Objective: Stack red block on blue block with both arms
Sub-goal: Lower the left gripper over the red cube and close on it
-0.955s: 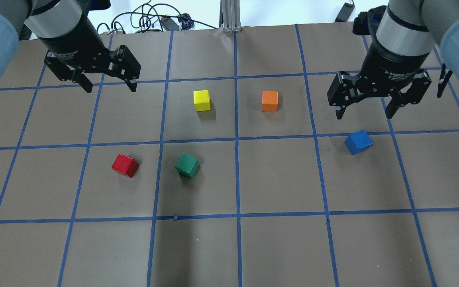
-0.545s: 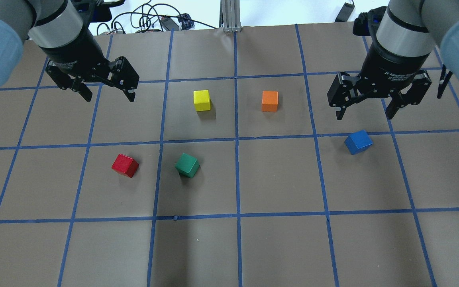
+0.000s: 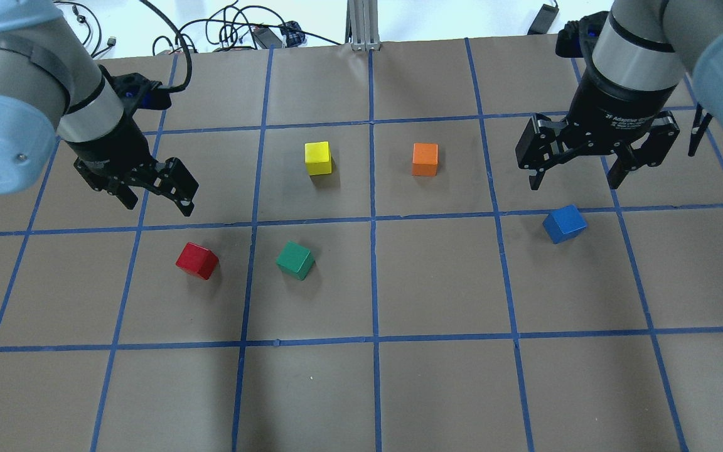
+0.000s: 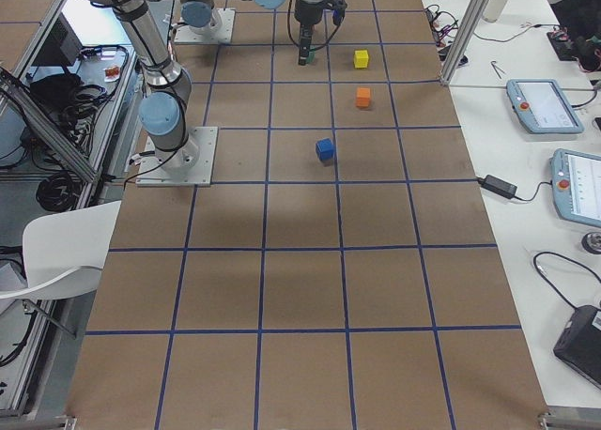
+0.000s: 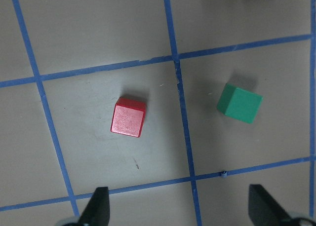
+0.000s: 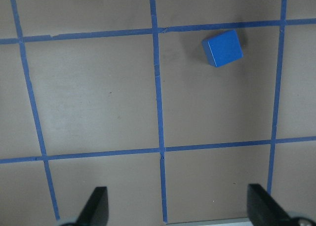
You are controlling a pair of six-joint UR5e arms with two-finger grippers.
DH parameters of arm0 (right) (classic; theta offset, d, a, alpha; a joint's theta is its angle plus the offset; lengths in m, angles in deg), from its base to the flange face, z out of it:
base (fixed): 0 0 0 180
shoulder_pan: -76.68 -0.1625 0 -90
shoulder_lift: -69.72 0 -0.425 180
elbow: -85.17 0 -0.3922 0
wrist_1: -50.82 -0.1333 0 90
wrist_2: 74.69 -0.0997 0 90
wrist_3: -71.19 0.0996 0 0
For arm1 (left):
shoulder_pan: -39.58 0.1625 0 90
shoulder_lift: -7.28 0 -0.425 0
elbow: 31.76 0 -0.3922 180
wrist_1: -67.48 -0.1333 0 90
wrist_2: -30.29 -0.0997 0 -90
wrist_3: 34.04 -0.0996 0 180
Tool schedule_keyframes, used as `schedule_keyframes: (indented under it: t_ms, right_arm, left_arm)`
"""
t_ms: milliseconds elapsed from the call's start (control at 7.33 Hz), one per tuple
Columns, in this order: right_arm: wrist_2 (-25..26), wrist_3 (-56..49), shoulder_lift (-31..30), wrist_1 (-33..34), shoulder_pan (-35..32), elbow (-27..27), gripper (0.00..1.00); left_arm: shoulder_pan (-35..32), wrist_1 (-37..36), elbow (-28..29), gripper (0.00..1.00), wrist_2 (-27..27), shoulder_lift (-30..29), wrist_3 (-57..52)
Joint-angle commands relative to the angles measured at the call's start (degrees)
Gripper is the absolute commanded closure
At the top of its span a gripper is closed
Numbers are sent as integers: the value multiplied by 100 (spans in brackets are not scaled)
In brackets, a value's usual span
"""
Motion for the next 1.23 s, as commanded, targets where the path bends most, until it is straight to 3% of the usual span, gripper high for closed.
schedule_keyframes:
  t_ms: [0, 273, 818, 955, 1091]
  right_arm:
    - [-40, -23, -9, -2, -5, 3, 0]
    - [3, -23, 0, -2, -5, -15, 0]
    - [21, -32, 9, -28, 4, -32, 0]
    - [13, -32, 9, -29, 4, -32, 0]
    - [13, -32, 9, -55, 4, -32, 0]
  left_arm:
    - [94, -1648, -1105, 0, -252, -110, -574]
    - [138, -3099, -2117, 0, -298, -329, -700]
    - [147, -3466, -2235, 1, -289, -777, -691]
    - [147, -3519, -2227, 8, -298, -865, -691]
    - [147, -3633, -2192, 33, -306, -918, -709]
